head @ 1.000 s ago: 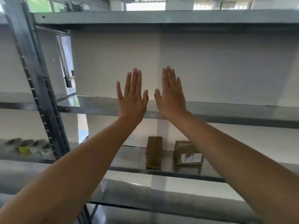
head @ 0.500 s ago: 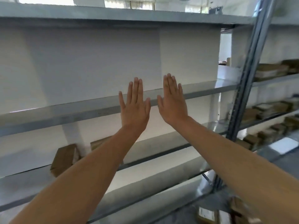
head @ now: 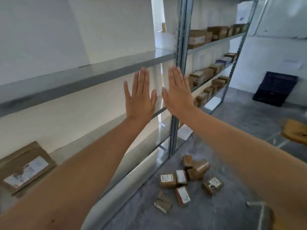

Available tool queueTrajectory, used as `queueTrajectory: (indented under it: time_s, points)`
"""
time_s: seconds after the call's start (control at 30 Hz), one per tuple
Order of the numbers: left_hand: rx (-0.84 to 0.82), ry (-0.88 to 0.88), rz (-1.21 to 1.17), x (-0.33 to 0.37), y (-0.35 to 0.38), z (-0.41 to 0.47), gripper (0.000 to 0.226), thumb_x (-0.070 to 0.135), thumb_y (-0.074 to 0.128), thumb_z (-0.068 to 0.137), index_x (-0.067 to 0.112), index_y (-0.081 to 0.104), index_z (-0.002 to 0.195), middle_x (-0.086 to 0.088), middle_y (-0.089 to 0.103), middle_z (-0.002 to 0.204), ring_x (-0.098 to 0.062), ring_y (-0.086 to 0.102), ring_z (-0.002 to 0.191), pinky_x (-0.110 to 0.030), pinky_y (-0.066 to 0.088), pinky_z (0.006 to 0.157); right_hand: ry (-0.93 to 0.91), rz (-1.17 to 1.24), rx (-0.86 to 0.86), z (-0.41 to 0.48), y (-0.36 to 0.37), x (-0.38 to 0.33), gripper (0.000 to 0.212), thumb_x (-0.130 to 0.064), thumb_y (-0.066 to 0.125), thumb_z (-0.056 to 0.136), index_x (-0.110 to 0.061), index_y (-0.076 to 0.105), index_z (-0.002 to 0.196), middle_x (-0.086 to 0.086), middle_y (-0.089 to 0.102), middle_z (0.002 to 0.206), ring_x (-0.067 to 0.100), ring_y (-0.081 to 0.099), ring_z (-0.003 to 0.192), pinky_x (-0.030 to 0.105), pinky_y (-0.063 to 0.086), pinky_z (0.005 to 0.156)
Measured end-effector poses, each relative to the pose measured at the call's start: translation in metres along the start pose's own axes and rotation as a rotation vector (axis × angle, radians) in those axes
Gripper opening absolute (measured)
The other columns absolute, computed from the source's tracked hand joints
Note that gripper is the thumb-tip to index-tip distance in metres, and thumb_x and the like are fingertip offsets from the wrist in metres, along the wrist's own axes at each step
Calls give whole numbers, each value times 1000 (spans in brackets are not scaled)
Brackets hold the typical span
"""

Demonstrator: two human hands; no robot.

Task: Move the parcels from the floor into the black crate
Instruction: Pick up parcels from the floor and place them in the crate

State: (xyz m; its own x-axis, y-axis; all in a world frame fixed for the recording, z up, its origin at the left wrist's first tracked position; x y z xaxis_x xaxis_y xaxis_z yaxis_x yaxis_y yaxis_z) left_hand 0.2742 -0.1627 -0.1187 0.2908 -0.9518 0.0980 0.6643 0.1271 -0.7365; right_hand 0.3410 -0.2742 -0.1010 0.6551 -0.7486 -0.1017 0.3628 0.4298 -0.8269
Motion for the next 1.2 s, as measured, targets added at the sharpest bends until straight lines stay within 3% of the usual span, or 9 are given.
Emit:
queueTrajectory:
  time_s: [0.3, 0.67, 1.0, 1.2]
  points:
    - [-142, 154, -203, 29, 95, 46, 61, 43, 19, 106, 16, 1, 158, 1, 0, 167, -16, -1, 153, -53, 2, 123, 159, -143, -82, 42, 38, 54, 67, -33, 28, 103, -5, -1, 156, 11, -5, 165, 22, -8, 152, 41, -2, 124]
    - [-382, 225, -389, 43, 208, 6, 61, 43, 17, 106, 17, -1, 158, 3, -4, 167, -13, -5, 153, -50, -2, 122, 389, -190, -289, -8, 133, 110, 67, -29, 30, 104, -5, -4, 156, 10, -8, 165, 21, -10, 152, 39, -5, 123]
    - [-692, 106, -305, 17, 348, -72, 61, 44, 18, 106, 18, 1, 158, 1, -2, 167, -16, -5, 153, -49, -2, 121, 457, 1, -486, -64, 284, 144, 68, -32, 31, 104, -7, -5, 156, 8, -8, 165, 20, -10, 151, 36, -8, 121]
    - [-842, -21, -200, -3, 449, -138, 59, 39, 28, 104, 13, 19, 156, -4, 18, 164, -21, 11, 153, -55, 14, 121, 492, 120, -681, -131, 401, 181, 68, -29, 36, 103, -6, 2, 157, 10, 2, 165, 22, -4, 152, 39, -2, 124]
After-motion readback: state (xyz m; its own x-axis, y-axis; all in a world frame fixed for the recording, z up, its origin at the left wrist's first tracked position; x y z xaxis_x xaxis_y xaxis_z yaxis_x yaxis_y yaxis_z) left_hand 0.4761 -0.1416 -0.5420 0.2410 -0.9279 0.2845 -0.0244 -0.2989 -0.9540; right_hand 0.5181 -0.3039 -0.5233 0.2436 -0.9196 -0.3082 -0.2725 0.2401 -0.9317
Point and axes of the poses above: each hand's wrist, its own z-axis towards the middle knuckle, its own y-axis out of the palm, x = y × z, the point moved 7 cm from there along z, towards the middle knuckle
